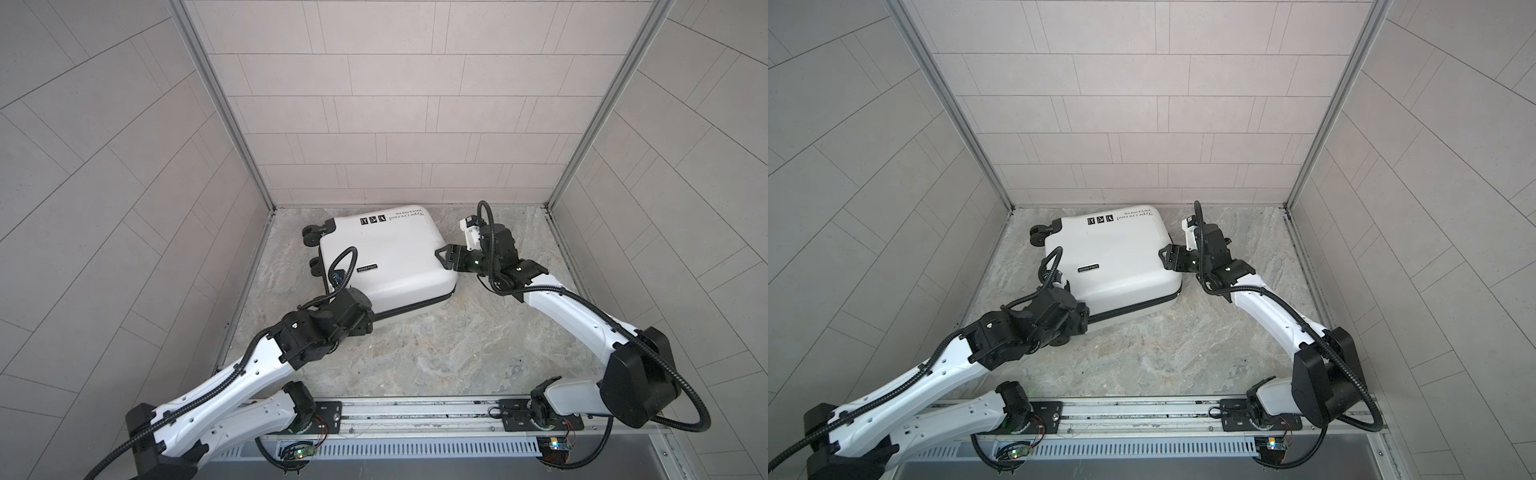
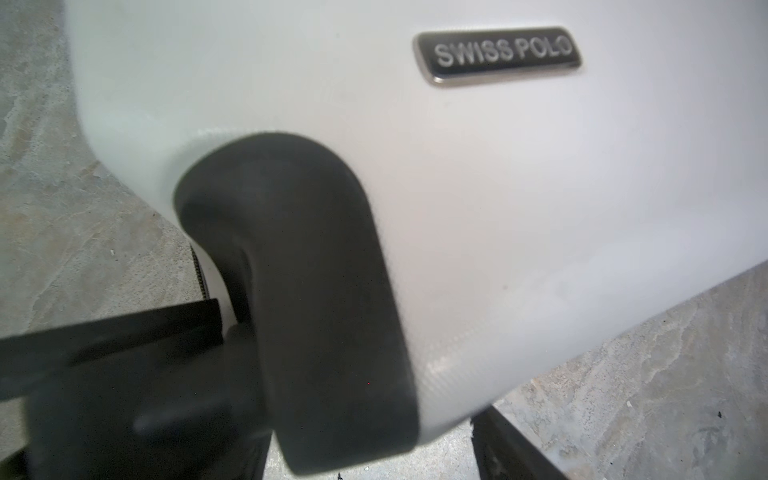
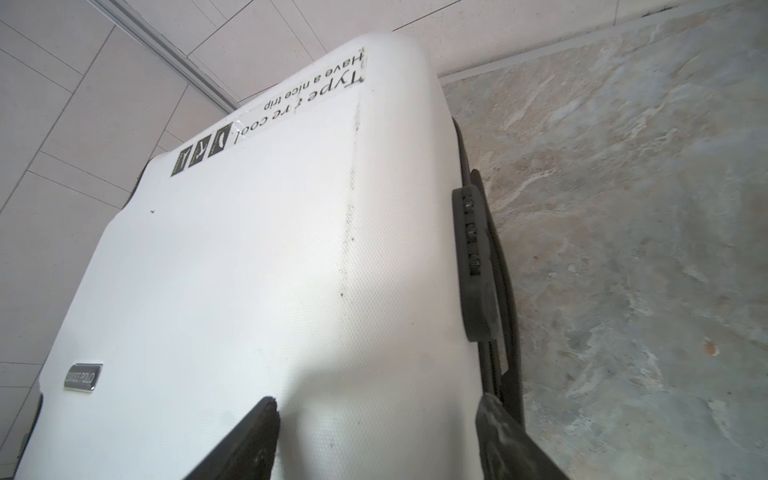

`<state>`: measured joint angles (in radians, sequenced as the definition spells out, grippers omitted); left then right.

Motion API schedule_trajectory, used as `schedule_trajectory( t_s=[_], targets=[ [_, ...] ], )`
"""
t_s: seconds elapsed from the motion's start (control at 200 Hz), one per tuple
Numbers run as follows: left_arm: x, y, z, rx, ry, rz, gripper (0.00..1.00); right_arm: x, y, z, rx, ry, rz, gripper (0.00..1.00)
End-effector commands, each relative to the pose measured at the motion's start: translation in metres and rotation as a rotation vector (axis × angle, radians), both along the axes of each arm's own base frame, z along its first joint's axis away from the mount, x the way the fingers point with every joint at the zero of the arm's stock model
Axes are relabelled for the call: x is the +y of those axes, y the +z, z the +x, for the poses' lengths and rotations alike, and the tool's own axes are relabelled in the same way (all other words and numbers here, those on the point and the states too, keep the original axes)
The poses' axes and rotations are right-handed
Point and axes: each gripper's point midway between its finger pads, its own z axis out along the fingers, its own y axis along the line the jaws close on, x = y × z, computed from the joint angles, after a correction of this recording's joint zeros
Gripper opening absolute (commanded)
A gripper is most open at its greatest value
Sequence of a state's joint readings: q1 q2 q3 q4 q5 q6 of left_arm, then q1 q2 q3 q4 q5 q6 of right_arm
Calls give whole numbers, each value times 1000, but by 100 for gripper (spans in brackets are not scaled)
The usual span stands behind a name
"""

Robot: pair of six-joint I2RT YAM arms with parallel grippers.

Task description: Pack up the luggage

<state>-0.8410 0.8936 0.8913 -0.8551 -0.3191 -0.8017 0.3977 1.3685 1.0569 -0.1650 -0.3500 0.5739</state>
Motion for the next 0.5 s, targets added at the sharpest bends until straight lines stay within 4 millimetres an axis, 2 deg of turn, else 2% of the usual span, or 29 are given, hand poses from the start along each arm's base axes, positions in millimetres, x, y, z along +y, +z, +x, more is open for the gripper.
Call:
schedule_trajectory(
  t_s=[0.0,0.21,0.315,0.495],
  targets=[
    [15,4,8,-30,34,22,81,-16,11,6,-10,-34,-70,77],
    [26,0,13,-5,67,23,82,-29,31,48,-29,-99,-43,77],
    [33,-5,19,12,79,25,83,-24,37,71,-32,-96,0,77],
    [42,-12,33,34,120,-9,83,-9,41,98,-35,-75,44,77]
  ],
)
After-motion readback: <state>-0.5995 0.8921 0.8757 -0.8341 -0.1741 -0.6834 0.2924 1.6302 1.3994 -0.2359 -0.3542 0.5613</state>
